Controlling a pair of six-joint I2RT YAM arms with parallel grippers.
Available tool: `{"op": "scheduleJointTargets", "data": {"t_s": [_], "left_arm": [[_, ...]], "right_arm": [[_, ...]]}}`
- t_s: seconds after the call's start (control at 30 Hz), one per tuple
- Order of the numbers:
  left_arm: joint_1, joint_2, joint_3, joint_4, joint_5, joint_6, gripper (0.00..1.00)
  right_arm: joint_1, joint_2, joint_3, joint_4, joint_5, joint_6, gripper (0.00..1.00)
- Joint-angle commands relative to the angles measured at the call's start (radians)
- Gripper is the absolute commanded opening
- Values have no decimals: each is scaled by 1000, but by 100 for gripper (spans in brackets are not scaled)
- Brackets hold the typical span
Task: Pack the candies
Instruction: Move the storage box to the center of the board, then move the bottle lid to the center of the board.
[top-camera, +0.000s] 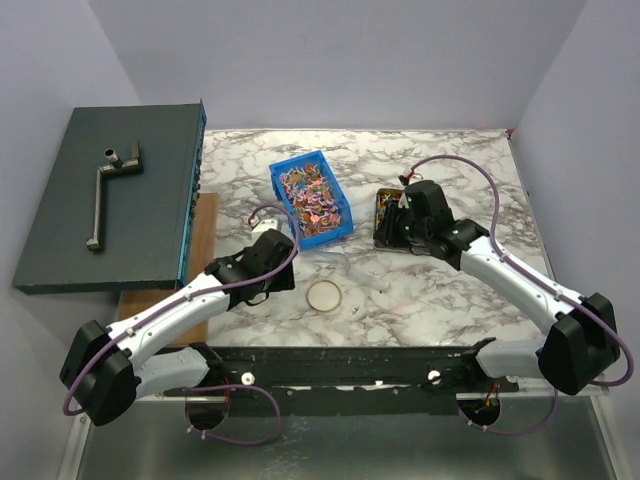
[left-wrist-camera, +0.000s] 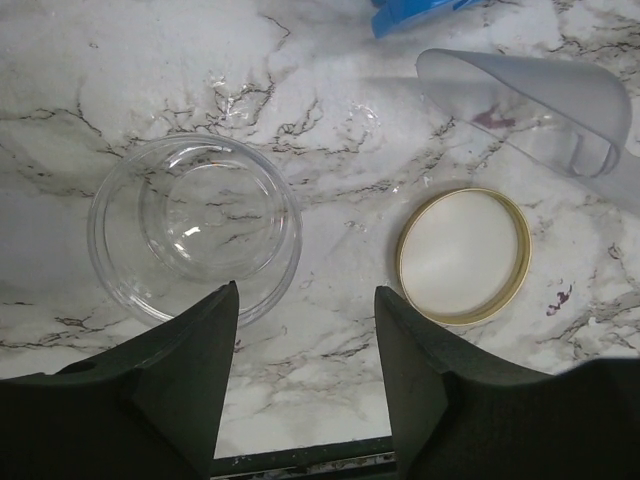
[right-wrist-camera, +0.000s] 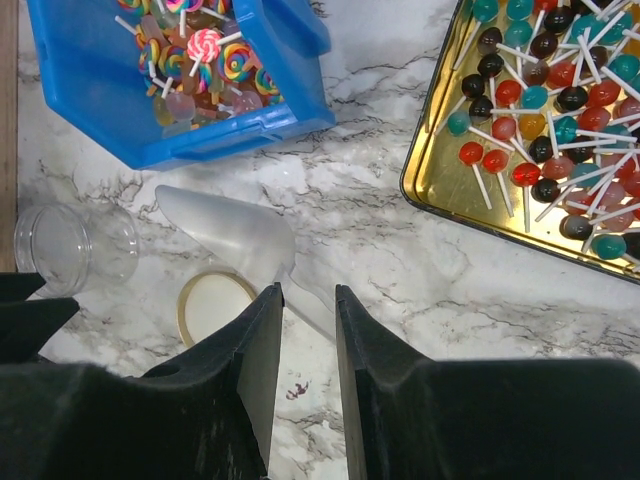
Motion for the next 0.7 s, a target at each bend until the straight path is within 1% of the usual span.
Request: {"op": "scheduleJointTargets", "data": {"t_s": [0.0, 0.13, 0.33, 0.57, 0.67], "left_arm": [[2, 48, 24, 31, -39, 6, 57], [1, 101, 42, 41, -44, 22, 53], [2, 175, 58, 50, -51, 44, 44], [2, 230, 65, 71, -19, 70, 26], [1, 255, 74, 73, 0, 88, 16]], "right_arm": [[7, -37, -25, 28, -26, -7, 31], [7, -44, -29, 21, -26, -10, 31], [6, -56, -41, 14, -32, -8, 31], [6, -73, -52, -6, -26, -16, 31], [7, -76, -67, -7, -8, -20, 30]]}}
